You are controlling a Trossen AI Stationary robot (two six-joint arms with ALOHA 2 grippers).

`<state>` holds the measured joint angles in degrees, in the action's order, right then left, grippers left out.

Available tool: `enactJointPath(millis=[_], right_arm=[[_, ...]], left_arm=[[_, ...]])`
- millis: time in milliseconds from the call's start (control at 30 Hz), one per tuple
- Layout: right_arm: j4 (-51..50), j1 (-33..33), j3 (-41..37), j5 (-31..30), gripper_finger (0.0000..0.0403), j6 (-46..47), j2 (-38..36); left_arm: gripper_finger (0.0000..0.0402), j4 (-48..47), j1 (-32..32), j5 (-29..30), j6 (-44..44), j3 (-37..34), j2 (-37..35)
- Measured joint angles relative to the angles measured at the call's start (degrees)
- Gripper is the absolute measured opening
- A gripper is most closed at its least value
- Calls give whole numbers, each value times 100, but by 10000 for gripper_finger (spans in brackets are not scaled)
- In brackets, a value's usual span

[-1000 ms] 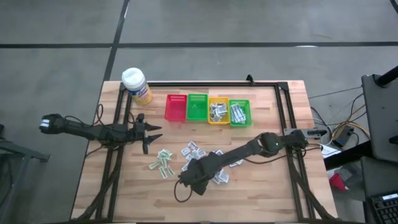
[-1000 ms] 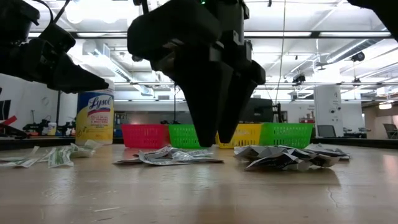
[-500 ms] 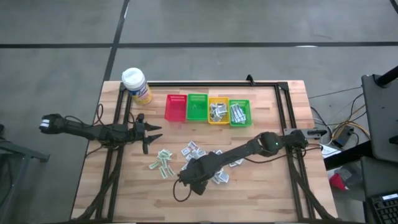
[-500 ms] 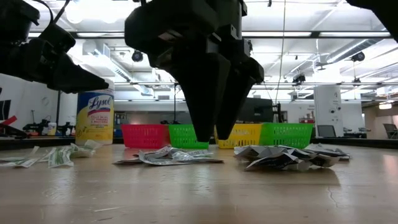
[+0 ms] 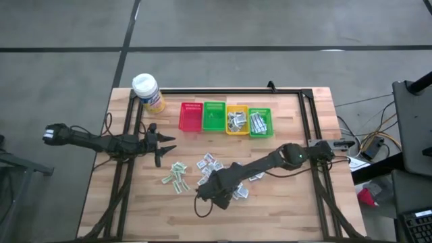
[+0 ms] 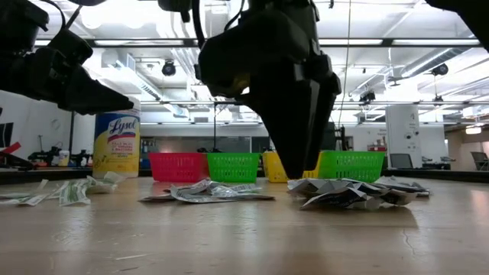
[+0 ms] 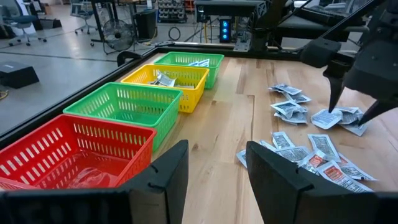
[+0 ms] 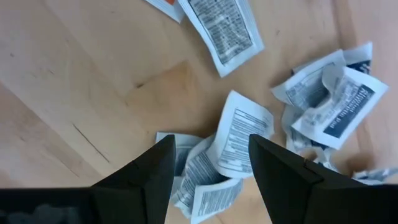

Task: Pick & Place First Aid Supplies
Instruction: Put the blue alcohol pad into the yellow bin

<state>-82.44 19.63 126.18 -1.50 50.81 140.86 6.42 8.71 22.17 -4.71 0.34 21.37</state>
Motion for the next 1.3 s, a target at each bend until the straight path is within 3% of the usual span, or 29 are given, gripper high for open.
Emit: enactJointPath(millis=[700,1300], right_arm=[[36,-132,-419,-30,199,-186,0],[35,-158,-421,-166,136,-131,0]], left_arm=[[158,2,0,2,0,0,0],[158,0,0,2,2,2,0]])
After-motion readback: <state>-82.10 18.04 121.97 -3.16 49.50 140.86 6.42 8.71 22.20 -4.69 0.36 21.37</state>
